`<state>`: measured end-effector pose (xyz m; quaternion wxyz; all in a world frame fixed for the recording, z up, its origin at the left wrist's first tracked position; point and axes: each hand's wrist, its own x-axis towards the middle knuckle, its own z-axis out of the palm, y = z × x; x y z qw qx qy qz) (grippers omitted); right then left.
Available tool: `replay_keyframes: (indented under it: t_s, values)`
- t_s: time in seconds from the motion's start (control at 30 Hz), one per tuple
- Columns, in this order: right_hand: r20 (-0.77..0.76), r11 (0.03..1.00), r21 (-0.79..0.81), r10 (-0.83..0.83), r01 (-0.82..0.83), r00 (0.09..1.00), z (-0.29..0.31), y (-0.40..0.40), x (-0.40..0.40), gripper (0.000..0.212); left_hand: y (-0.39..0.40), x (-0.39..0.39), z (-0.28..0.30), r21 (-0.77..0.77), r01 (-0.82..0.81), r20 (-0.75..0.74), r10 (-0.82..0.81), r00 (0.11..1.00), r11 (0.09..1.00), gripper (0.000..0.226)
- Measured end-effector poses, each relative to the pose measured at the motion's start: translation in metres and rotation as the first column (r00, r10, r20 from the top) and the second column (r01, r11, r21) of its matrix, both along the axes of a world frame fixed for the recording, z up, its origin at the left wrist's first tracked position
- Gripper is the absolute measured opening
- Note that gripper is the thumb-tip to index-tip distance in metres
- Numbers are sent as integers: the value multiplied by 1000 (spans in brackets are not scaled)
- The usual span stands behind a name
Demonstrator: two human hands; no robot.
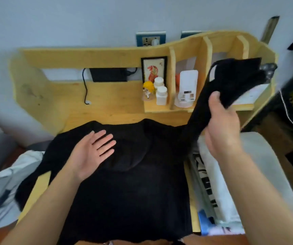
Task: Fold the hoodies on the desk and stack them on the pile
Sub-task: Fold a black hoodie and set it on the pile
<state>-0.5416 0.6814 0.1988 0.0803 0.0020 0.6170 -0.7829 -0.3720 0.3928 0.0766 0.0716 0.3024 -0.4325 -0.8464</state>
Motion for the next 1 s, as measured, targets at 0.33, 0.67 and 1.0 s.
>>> replay_keyframes:
  t_s: [0.33,0.67,1.0]
  values:
    - [319,-17,851,810,-524,492,-223,-174,194,62,-108,80,-97,73,-51,478,10,878,996,50]
    - [565,755,600,-164,-266,809,-236,-76,94,48,-105,95,-120,-59,-230,452,231,861,971,29]
    - [731,930,238,-361,279,579,-254,-81,27,25,-73,126,-128,-171,-91,586,175,791,981,23]
